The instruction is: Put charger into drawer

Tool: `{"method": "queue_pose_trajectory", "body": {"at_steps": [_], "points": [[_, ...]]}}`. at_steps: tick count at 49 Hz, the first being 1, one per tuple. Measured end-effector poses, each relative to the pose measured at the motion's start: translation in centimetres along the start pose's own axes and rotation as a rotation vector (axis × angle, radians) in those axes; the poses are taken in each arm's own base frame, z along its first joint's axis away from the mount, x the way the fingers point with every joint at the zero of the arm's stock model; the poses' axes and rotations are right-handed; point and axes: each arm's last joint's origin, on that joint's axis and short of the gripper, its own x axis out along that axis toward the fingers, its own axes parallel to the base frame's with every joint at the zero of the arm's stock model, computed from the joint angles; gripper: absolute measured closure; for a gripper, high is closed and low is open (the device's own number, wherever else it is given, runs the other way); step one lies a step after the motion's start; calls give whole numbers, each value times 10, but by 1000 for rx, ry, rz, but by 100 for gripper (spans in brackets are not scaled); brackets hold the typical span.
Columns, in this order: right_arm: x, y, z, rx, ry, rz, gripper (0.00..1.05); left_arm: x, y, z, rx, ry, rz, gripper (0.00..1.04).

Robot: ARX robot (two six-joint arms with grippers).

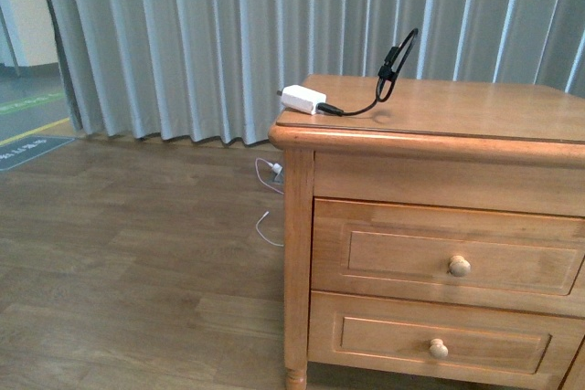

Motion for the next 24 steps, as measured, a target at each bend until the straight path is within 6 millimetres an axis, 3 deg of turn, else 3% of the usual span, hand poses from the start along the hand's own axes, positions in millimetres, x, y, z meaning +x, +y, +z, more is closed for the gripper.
{"method": "queue_pose_trajectory", "body": {"at_steps": [8,10,18,24], "points": [[40,6,16,-14,22,35,8,0,0,0,0,0,0,6],[60,7,20,-16,37,40,8,0,0,0,0,0,0,6],[110,11,19,-19,104,43,8,0,0,0,0,0,0,6],[161,24,13,-31,149,51,8,0,0,0,0,0,0,6]]}}
